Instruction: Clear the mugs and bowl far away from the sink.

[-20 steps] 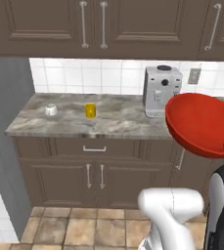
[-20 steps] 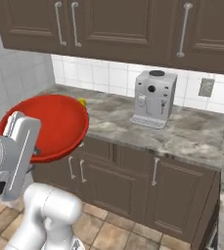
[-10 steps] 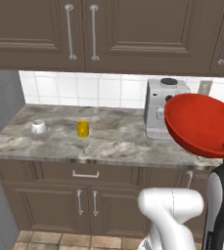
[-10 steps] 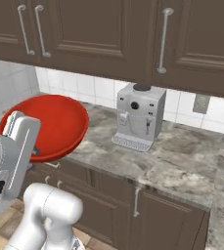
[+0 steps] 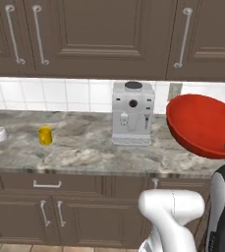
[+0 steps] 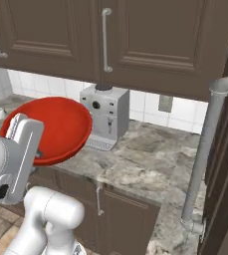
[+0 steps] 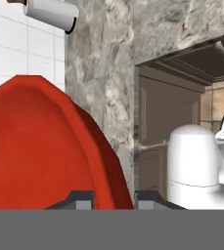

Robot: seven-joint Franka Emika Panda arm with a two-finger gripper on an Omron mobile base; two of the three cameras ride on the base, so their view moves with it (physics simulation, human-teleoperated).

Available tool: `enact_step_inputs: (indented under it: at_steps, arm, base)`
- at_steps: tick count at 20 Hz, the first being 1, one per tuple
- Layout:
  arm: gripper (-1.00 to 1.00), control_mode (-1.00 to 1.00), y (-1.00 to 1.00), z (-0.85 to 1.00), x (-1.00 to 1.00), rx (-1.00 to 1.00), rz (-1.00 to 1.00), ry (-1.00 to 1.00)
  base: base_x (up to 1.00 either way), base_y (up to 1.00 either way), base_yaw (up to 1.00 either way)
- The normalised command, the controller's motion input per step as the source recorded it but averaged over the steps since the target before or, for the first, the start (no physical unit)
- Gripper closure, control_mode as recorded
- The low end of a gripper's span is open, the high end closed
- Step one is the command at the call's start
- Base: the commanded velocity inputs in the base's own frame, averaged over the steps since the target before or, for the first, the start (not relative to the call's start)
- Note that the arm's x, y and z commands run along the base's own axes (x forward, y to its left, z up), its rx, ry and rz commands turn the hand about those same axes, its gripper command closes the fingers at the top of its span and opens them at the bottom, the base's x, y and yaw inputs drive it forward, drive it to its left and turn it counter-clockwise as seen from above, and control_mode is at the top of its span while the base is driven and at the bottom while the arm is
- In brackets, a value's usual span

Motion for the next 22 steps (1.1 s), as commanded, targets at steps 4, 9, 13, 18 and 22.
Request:
enact_step_inputs:
  at_steps: [4,9,13,18,22]
  arm:
    - [1.0,1.0,0.0,0.0,0.0,0.0,0.0,0.0]
    - [1.0,1.0,0.0,0.0,0.0,0.0,0.0,0.0]
    - [1.0,1.0,0.0,0.0,0.0,0.0,0.0,0.0]
    - [1.0,-1.0,-0.18,-0.23,0.0,0.05,0.01,0.06]
    - [1.0,-1.0,-0.33,-0.52,0.23,0.04,0.02,0.17]
  base:
    - [0.0,-0.67,-0.28]
    - [0.01,-0.51,-0.26]
    - [0.07,-0.08,-0.06]
    - [0.04,-0.03,0.0]
    - [0.0,0.0,0.0]
